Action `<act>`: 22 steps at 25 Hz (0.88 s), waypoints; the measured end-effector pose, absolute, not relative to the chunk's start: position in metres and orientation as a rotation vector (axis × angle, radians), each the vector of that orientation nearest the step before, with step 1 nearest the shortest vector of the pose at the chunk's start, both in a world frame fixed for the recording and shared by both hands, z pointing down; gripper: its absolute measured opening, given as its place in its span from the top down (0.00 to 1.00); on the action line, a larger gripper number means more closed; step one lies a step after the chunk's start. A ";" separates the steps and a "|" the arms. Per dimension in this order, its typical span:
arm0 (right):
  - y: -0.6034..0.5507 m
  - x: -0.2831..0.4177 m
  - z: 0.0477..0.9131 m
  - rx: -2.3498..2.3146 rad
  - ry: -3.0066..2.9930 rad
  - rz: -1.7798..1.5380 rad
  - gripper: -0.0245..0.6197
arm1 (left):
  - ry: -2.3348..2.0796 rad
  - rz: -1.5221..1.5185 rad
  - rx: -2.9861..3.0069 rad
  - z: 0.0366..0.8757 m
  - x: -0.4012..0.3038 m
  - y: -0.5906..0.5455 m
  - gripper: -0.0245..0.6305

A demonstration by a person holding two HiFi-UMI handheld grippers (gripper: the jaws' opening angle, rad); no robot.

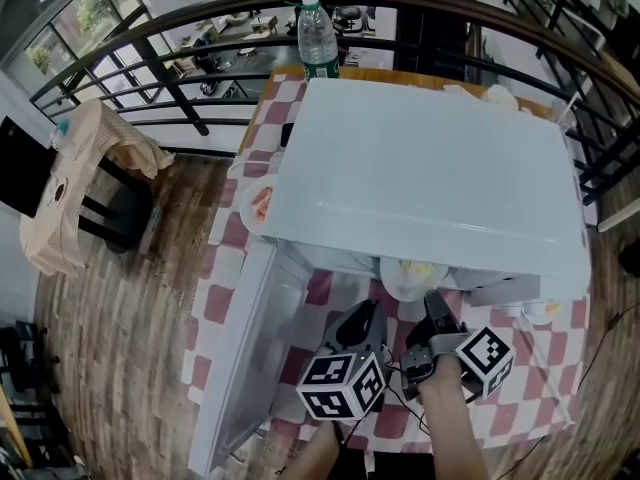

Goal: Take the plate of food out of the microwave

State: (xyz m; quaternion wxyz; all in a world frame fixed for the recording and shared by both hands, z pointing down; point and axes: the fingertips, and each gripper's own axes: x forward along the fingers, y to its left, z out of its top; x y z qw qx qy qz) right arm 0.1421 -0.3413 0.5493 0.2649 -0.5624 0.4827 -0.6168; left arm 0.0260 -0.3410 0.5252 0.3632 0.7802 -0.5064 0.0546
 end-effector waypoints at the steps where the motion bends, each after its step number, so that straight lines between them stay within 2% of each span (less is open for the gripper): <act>1: -0.340 0.143 0.549 -1.523 1.307 -1.670 0.94 | -1.293 0.122 1.998 0.526 0.028 -0.341 0.80; 5: -0.341 0.145 0.546 -1.472 1.323 -1.649 0.94 | -1.238 0.074 1.967 0.529 0.038 -0.343 0.73; 7: -0.341 0.146 0.545 -1.453 1.329 -1.645 0.94 | -1.213 0.050 1.943 0.531 0.042 -0.345 0.66; 10: -0.337 0.147 0.546 -1.448 1.338 -1.663 0.94 | -1.167 -0.026 1.853 0.536 0.044 -0.349 0.62; 22: -0.327 0.150 0.551 -1.456 1.364 -1.693 0.94 | -0.983 -0.174 1.642 0.554 0.051 -0.368 0.62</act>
